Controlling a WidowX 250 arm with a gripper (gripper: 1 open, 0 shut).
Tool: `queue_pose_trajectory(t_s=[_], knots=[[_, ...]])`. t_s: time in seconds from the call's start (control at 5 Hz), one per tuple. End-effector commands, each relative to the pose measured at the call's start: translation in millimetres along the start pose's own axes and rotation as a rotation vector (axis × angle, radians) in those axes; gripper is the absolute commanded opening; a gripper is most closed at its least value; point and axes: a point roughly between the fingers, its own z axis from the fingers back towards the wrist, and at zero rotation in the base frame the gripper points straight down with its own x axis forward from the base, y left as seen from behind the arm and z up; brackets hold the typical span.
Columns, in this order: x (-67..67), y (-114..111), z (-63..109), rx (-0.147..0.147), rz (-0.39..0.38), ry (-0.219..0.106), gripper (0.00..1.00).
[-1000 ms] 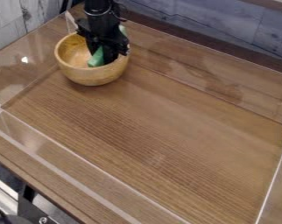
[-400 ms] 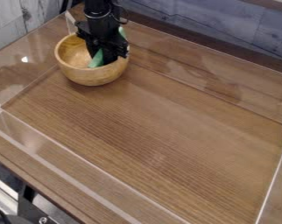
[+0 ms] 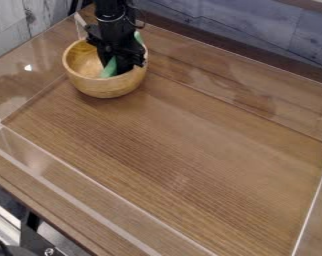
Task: Put green stick into wooden bowl
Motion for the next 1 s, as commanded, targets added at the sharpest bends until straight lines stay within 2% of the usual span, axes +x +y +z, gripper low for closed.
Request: queue_pose_trajectory(t_s=[0.0, 0.8], knots=[[9.2, 8, 14.1, 0.011, 0.018, -0.033, 1.00], [14.4, 12, 37.5, -0.008, 0.075, -0.035, 1.00]])
